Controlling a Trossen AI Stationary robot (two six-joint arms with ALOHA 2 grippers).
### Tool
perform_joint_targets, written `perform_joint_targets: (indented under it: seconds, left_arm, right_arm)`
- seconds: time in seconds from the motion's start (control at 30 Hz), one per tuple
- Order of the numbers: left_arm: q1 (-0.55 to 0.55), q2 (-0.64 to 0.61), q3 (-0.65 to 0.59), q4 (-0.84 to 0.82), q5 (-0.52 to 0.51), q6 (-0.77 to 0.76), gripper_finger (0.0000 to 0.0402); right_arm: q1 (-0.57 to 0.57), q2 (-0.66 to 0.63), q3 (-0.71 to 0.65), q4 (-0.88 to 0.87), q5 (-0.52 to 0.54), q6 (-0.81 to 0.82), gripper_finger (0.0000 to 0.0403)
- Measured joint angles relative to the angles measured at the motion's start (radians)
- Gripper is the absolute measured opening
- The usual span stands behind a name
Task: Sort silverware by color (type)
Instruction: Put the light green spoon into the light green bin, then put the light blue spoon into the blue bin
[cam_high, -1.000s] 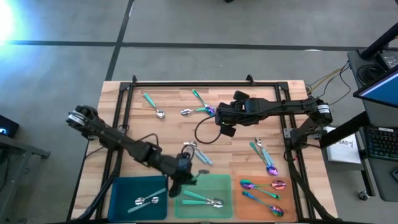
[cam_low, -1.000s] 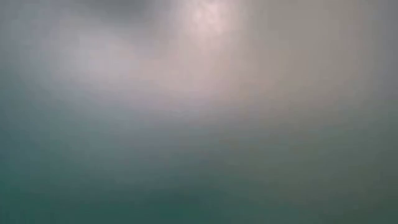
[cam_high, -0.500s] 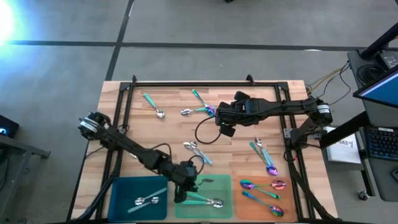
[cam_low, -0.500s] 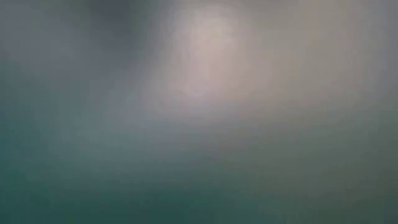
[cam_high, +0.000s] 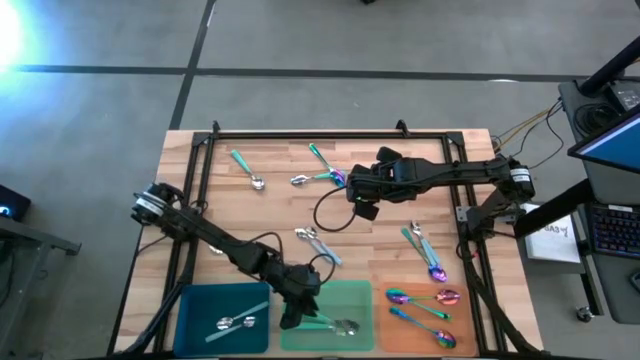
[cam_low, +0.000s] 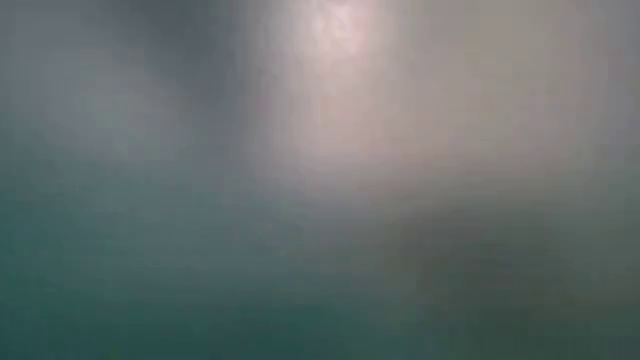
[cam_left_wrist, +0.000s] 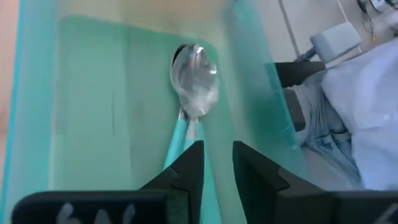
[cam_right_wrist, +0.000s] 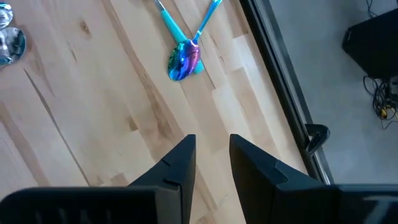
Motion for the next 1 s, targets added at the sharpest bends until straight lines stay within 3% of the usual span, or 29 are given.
perform_joint_targets:
  seconds: [0.2, 0.4, 0.6, 0.83, 1.0]
  left_arm:
    - [0.0, 0.0, 0.03, 0.001, -0.012, 0.085, 0.0082]
    - [-0.019, 0.0, 0.041, -0.001, -0.068, 0.075, 0.0082]
    - [-0.044, -0.014, 0.037, -0.038, -0.09, 0.073, 0.0082]
    - [0.033, -0.172, -0.039, -0.148, -0.099, 0.144, 0.0082]
    - [0.128, -0.283, -0.137, -0.147, -0.1, 0.201, 0.0082]
  right_arm:
    - [0.0, 0.0, 0.0, -0.001, -0.006, 0.011, 0.0091]
    - [0.004, 0.001, -0.019, 0.0, -0.197, 0.012, 0.0087]
    - [0.019, 0.001, -0.076, -0.008, -0.234, 0.012, 0.0093]
    - [0.018, 0.001, -0.188, 0.022, -0.234, -0.003, 0.0094]
    - [0.0, 0.001, -0.27, 0.234, -0.228, -0.061, 0.0095]
